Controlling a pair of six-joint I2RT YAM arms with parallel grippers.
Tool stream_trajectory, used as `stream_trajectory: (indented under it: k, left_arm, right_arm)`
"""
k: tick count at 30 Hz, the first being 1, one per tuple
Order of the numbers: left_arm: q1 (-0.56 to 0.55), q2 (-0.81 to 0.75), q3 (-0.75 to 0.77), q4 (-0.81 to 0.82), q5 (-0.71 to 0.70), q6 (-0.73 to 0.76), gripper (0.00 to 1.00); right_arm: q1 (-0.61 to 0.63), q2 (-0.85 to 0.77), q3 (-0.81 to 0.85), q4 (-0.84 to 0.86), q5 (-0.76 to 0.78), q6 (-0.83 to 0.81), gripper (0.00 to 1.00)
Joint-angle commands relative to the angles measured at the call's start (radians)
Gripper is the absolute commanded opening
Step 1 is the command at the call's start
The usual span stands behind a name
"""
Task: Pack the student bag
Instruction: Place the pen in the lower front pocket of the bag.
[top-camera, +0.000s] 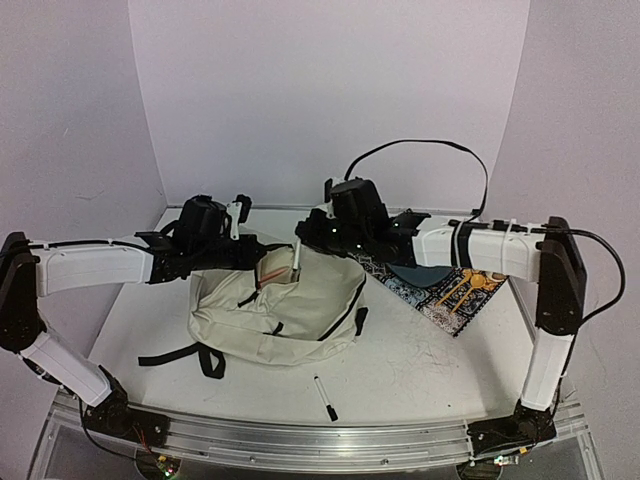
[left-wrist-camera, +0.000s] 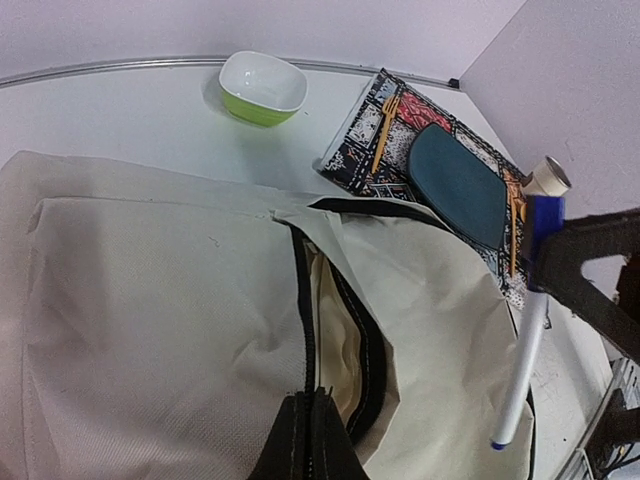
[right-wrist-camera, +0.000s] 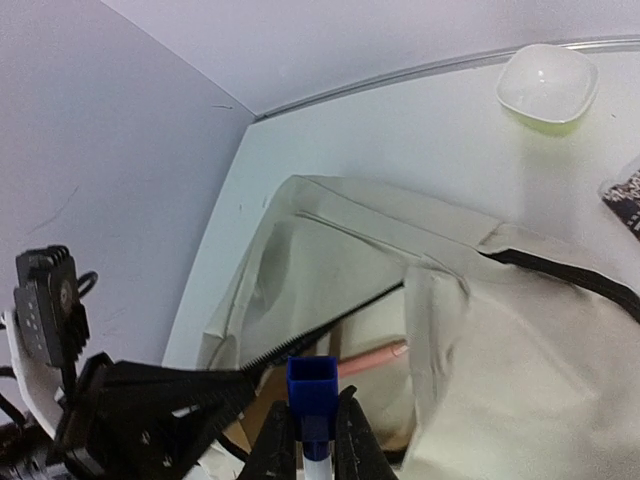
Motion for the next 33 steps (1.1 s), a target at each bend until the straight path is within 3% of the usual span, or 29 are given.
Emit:
stream_trajectory:
  k: [1, 24, 33]
  left_arm:
    - [-0.002, -0.047, 0.064, 0.036, 0.059, -0.012, 0.00]
    - [0.001, -0.003, 0.100, 0.055, 0.066, -0.067, 0.00]
    - [0.007, 0.004, 0.090, 0.054, 0.046, -0.059, 0.00]
  right_arm:
    - [-0.002, 0.091, 0.107, 0.097, -0.020, 0.053, 0.00]
    - [0.027, 0.291, 0.153, 0.228, -0.155, 0.167, 0.00]
    - [0.028, 0.246, 0.143, 0.154, -0.179, 0.063, 0.32]
